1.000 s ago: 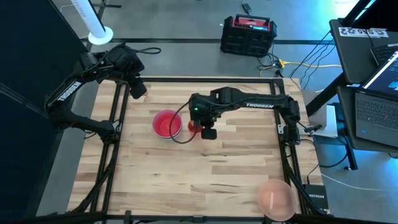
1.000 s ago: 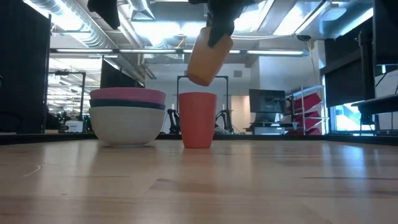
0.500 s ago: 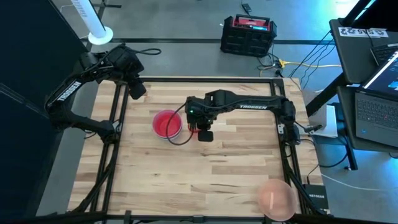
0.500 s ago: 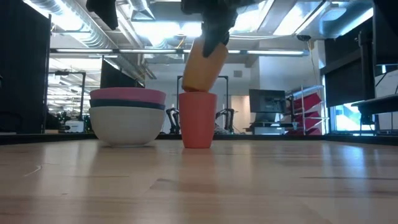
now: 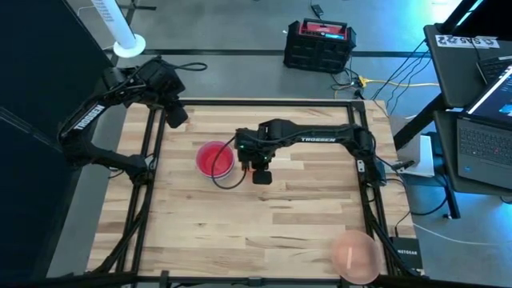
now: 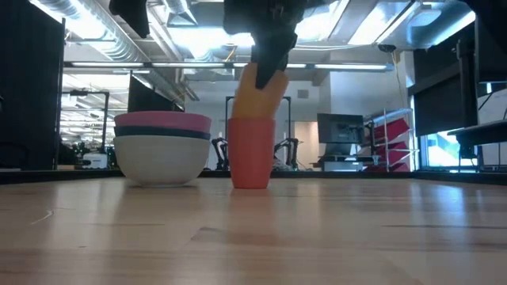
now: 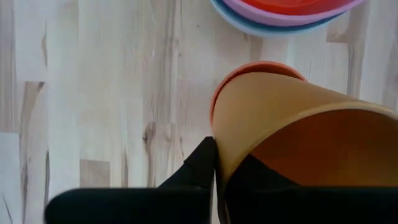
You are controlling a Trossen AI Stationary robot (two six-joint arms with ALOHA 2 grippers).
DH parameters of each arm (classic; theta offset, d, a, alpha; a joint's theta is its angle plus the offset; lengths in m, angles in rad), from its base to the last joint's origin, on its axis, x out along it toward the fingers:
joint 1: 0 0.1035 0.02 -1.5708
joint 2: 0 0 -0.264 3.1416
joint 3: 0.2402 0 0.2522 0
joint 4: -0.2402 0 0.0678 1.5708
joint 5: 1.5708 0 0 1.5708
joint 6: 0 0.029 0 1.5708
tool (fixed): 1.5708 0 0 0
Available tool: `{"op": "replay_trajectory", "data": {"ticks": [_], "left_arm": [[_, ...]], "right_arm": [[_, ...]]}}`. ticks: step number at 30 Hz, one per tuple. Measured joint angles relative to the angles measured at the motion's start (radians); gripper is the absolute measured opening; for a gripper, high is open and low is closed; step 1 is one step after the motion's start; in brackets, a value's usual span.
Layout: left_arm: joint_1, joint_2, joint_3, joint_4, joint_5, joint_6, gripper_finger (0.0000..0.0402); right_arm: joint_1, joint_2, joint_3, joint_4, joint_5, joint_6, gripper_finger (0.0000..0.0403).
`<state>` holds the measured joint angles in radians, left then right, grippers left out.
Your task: Nest bowls inside each other
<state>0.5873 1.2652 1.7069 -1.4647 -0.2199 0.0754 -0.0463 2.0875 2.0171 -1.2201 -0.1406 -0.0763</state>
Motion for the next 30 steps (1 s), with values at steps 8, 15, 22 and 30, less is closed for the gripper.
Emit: {"op": "replay_trajectory", "data": {"ticks": [8, 15, 22, 30], "left_arm": [[0.0, 0.0, 0.0, 0.0, 0.0, 0.003, 0.0146], [-0.001, 0.0, 0.0, 0.001, 0.0, 0.003, 0.0146], [-0.001, 0.0, 0.0, 0.001, 0.0, 0.002, 0.0146], [-0.011, 0.0, 0.0, -0.001, 0.0, 0.002, 0.0146]], "right_arm": [[-0.005, 0.023, 0.0, 0.03, 0.003, -0.004, 0.0054], [-0.017, 0.031, 0.0, 0.068, 0.02, -0.005, 0.0065], [-0.029, 0.039, 0.0, 0.106, 0.036, -0.006, 0.0076], [-0.048, 0.13, -0.002, 0.075, 0.013, -0.012, 0.0078]]}}
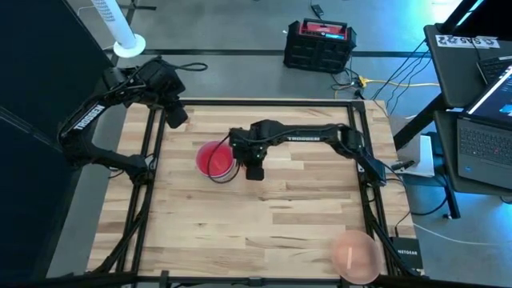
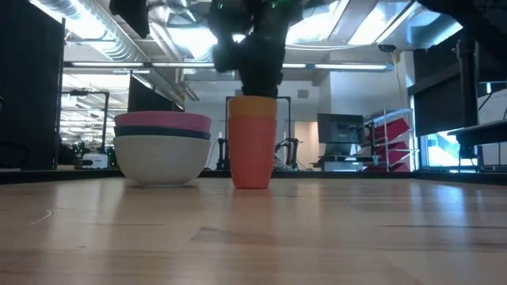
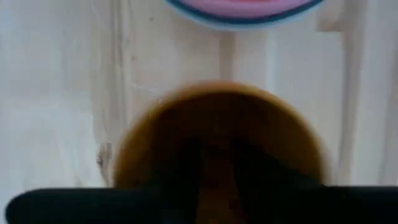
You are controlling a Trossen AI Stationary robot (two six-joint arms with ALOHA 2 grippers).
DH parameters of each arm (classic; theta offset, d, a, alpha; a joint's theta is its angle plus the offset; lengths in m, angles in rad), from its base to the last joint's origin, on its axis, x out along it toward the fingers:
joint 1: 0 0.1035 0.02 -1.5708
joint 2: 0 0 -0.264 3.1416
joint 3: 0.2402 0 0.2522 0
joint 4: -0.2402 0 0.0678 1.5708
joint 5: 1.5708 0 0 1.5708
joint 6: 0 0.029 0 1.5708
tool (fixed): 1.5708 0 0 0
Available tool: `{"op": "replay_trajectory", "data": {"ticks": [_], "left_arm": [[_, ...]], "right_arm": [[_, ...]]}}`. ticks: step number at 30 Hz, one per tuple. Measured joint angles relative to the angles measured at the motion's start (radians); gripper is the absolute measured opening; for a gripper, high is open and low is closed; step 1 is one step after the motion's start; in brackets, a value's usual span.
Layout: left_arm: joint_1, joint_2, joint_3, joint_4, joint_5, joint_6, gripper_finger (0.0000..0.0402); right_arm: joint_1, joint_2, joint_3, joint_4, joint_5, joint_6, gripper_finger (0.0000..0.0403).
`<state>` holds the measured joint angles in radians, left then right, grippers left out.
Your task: Nest bowls inside each other
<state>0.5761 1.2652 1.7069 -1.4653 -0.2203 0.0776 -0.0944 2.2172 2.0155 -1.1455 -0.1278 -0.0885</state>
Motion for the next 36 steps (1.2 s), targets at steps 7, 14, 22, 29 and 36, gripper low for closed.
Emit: {"op": "replay_trajectory", "data": {"ticks": [7, 14, 22, 29, 36], "left_arm": [[-0.001, 0.0, 0.0, -0.008, 0.0, 0.003, 0.0146], [-0.001, 0.0, 0.0, -0.013, 0.0, 0.012, 0.0146], [-0.001, 0.0, 0.0, -0.017, 0.0, 0.022, 0.0146], [-0.001, 0.0, 0.0, -0.018, 0.0, 0.028, 0.0146], [-0.001, 0.0, 0.0, -0.018, 0.0, 0.027, 0.0146]], "right_arm": [[-0.012, 0.021, 0.001, -0.018, -0.021, -0.014, 0.005], [-0.023, 0.022, 0.001, -0.08, -0.018, -0.041, 0.0029], [-0.036, 0.022, 0.001, -0.151, -0.015, -0.072, 0.0005], [-0.038, 0.023, 0.001, -0.201, -0.013, -0.111, 0.0], [-0.038, 0.009, 0.001, -0.139, -0.027, -0.123, 0.0008]]}}
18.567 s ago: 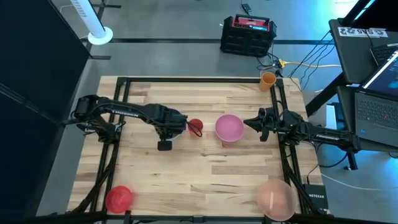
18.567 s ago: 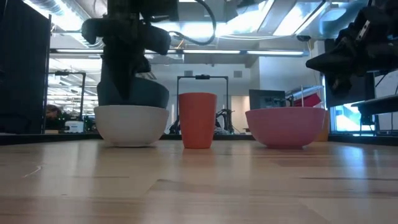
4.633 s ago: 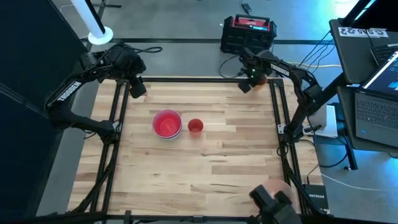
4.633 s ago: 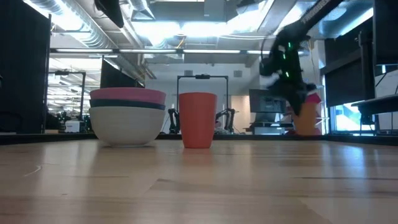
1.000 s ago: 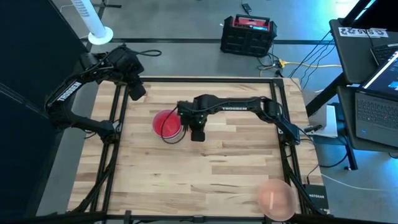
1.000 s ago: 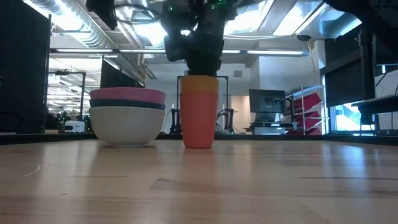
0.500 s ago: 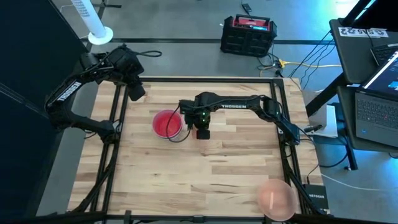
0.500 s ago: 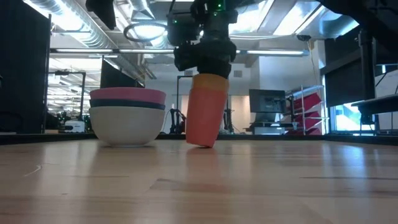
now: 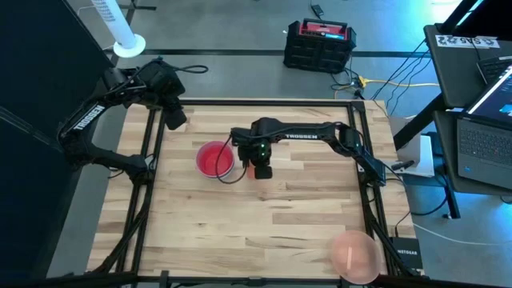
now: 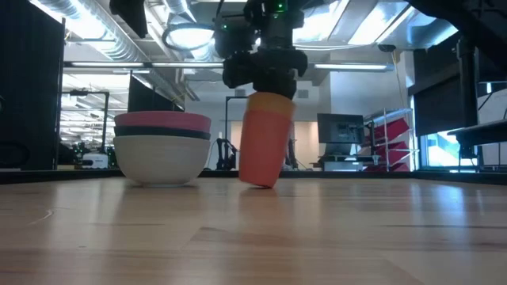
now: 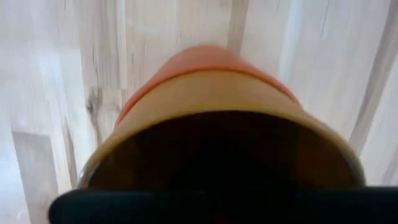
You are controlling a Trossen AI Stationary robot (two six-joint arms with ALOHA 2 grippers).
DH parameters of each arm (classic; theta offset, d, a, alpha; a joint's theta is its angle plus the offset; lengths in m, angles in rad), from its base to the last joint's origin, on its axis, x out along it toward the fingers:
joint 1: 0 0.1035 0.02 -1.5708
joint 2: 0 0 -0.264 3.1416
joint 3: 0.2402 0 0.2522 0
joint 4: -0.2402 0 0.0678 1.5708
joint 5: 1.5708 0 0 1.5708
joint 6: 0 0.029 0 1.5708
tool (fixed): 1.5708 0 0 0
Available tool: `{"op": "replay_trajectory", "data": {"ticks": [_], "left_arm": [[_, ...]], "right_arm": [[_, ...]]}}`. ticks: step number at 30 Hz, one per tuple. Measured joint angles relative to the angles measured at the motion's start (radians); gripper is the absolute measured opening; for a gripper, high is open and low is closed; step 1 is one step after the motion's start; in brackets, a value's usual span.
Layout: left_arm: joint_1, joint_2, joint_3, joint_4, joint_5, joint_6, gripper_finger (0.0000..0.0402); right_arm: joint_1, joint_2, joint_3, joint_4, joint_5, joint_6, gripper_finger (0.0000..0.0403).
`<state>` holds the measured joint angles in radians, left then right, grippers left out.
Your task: Nest bowls inside each other
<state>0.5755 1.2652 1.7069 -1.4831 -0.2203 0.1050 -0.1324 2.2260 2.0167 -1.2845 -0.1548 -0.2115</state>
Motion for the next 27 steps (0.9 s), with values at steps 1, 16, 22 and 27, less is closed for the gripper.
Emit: {"op": "replay_trajectory", "data": {"ticks": [1, 16, 22, 27], "left_arm": [[0.0, 0.0, 0.0, 0.0, 0.0, 0.0, 0.0146], [0.0, 0.0, 0.0, 0.005, 0.0, -0.001, 0.0146], [0.0, 0.0, 0.0, 0.006, 0.0, -0.001, 0.0146], [0.0, 0.0, 0.0, 0.005, 0.0, -0.016, 0.0146]], "right_arm": [[-0.001, -0.008, 0.0, 0.0, -0.006, -0.002, 0.0013], [-0.012, -0.131, 0.0, -0.006, -0.102, -0.029, 0.0089], [0.025, -0.144, 0.0, -0.032, -0.137, -0.081, 0.0101], [0.079, -0.144, 0.0, -0.016, -0.123, -0.095, 0.0101]]}}
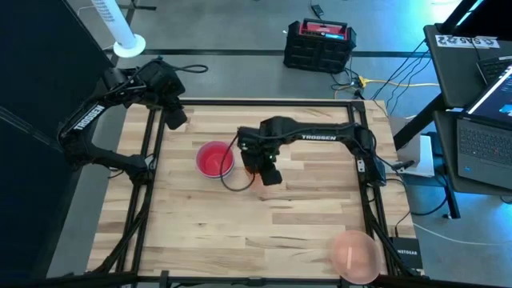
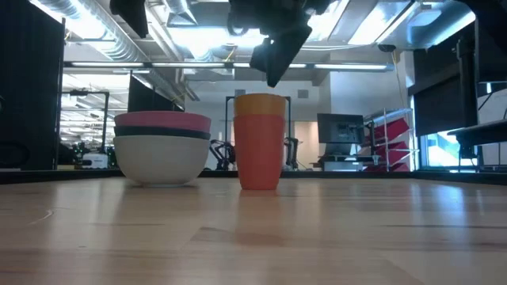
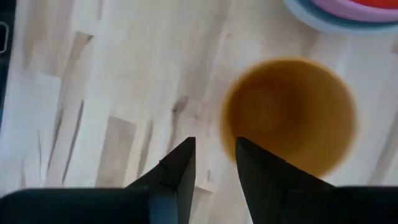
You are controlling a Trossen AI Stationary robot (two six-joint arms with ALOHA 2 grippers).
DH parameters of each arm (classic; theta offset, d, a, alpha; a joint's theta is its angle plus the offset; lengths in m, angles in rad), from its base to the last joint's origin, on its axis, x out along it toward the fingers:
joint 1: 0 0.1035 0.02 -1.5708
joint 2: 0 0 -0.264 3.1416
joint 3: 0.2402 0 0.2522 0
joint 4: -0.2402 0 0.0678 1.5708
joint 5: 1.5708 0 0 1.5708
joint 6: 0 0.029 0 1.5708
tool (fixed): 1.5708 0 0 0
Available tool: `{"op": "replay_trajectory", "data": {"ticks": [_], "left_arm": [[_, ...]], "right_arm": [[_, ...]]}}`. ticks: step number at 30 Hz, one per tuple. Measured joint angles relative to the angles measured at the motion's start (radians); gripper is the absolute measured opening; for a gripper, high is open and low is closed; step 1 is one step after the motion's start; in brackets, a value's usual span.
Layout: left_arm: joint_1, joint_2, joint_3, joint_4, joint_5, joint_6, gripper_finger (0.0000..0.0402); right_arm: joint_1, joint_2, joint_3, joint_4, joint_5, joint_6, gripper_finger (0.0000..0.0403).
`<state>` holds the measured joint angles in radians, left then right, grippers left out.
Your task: Nest bowls inside each other
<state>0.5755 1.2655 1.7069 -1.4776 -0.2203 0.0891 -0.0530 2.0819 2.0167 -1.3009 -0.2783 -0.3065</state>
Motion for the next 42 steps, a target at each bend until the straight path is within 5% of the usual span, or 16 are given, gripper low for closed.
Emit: {"op": "replay_trajectory", "data": {"ticks": [23, 32, 42], "left_arm": [[0.0, 0.0, 0.0, -0.008, 0.0, -0.035, 0.0146], [0.0, 0.0, 0.0, -0.007, 0.0, -0.03, 0.0146], [0.0, 0.0, 0.0, -0.01, 0.0, -0.03, 0.0146]], "right_arm": [[0.02, 0.032, 0.0, 0.04, 0.064, -0.009, 0.0102], [0.027, 0.051, -0.122, 0.119, 0.088, 0.014, 0.01], [0.0, 0.04, -0.16, 0.018, 0.16, 0.016, 0.005]]}}
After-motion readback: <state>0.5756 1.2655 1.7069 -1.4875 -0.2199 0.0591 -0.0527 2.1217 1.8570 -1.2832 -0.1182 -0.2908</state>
